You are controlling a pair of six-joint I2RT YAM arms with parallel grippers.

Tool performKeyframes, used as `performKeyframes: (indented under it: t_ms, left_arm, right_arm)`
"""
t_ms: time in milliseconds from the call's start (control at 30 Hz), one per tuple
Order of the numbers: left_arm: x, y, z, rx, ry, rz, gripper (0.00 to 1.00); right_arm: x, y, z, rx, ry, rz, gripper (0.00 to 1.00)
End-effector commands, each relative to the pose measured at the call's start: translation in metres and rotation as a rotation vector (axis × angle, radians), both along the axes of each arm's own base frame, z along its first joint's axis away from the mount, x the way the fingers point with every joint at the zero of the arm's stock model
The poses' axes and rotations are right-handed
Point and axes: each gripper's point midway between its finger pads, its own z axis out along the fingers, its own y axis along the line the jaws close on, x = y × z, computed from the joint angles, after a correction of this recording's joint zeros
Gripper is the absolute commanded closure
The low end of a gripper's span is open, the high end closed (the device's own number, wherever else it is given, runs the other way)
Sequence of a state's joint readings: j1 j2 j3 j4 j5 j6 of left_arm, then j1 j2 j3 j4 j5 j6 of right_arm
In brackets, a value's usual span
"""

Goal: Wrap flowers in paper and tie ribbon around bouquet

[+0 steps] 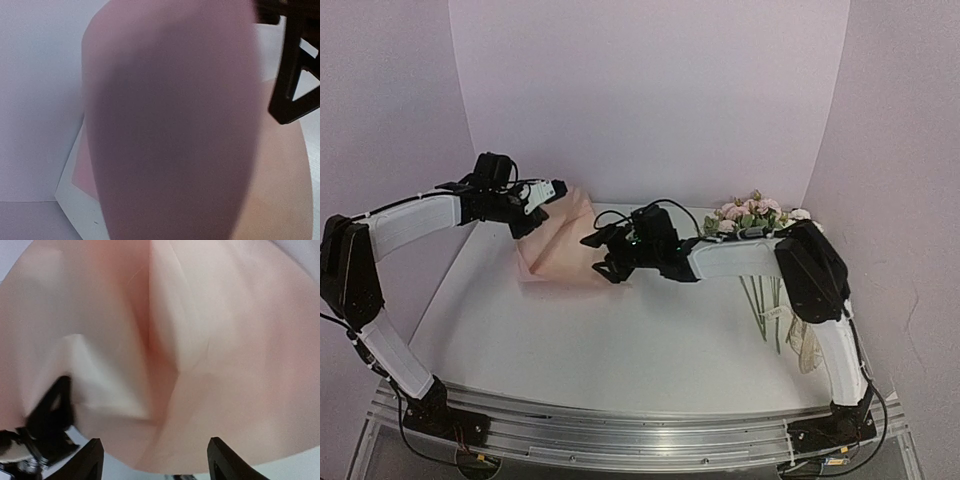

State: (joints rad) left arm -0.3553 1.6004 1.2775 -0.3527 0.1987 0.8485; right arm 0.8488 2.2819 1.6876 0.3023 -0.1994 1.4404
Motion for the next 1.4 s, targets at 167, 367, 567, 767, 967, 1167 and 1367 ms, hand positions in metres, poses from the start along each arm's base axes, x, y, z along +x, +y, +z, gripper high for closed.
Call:
performKeyframes:
  t_ms: [167, 367, 567, 767, 967, 1167, 1367]
  left_arm:
    - [0.001, -0.026, 0.100, -0.246, -0.064, 0.017, 1.00]
    - [0.009, -0.031, 0.144, -0.339, -0.096, 0.055, 1.00]
    - [0.003, -0.040, 0.135, -0.335, -0.062, 0.030, 1.00]
    - [0.003, -0.046, 0.133, -0.341, -0.051, 0.025, 1.00]
    - [0.000, -0.050, 0.131, -0.333, -0.046, 0.007, 1.00]
    - [0.001, -0.051, 0.129, -0.341, -0.039, 0.011, 1.00]
    - [0.004, -0.044, 0.127, -0.356, -0.034, 0.074, 1.00]
  right_arm:
    - [0.028, -0.123, 0.034, -0.253, -0.234, 0.054, 0.08]
    - [-0.015, -0.119, 0.112, -0.450, -0.914, 0.276, 0.02]
    - [-0.087, -0.120, 0.169, -0.573, -1.582, 0.510, 0.02]
    - [-0.129, -0.081, 0.151, -0.755, -1.802, 0.727, 0.02]
    - [-0.101, -0.059, 0.101, -1.069, -1.843, 0.807, 0.02]
    - [-0.081, -0.043, 0.064, -1.083, -1.776, 0.850, 0.02]
    - [-0.070, -0.058, 0.020, -1.168, -1.611, 0.849, 0.30]
